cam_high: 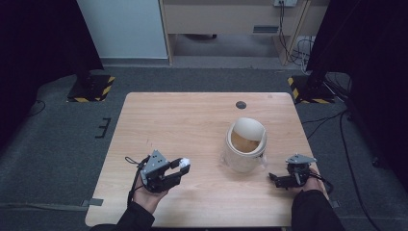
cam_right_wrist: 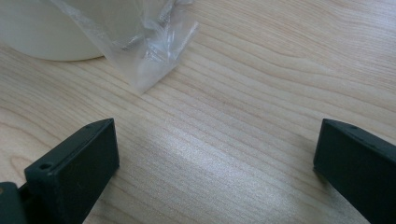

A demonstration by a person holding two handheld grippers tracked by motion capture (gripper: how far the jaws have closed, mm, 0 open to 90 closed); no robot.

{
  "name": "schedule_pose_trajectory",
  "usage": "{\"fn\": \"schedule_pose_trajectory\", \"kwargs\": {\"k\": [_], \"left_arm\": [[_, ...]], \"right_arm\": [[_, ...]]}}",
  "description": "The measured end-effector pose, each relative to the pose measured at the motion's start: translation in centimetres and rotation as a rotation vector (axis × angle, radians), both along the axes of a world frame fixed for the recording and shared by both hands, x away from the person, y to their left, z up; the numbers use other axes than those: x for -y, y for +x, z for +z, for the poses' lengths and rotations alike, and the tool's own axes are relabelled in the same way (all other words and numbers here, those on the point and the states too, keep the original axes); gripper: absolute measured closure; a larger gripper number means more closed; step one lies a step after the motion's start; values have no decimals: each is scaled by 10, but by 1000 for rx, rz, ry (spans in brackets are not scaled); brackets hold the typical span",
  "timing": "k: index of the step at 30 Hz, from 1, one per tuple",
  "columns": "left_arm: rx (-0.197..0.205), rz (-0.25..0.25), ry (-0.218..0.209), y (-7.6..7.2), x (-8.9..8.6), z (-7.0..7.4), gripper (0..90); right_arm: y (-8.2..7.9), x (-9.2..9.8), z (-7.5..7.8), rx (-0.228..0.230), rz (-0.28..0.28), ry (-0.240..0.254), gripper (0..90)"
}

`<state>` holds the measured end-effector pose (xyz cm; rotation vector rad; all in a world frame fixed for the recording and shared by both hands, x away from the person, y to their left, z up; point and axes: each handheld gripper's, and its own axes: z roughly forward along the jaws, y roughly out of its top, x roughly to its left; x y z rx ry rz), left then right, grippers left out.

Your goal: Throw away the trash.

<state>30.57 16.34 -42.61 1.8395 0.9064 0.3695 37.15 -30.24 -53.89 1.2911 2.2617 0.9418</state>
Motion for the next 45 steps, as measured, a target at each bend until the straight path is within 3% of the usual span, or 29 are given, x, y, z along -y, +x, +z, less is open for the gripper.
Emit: {"fn": "schedule_pose_trajectory", "kwargs": {"k": [9, 27, 45], "left_arm": [[57, 11, -34, 4, 2, 14, 596], [138, -27, -50, 22, 32, 41, 591], [140, -82, -67, 37, 73, 46, 588]], "right_arm": [[0, 0, 0, 0, 0, -1, 4], [0, 0, 0, 0, 1, -1, 4], [0, 0, 0, 0, 1, -1, 4]]}}
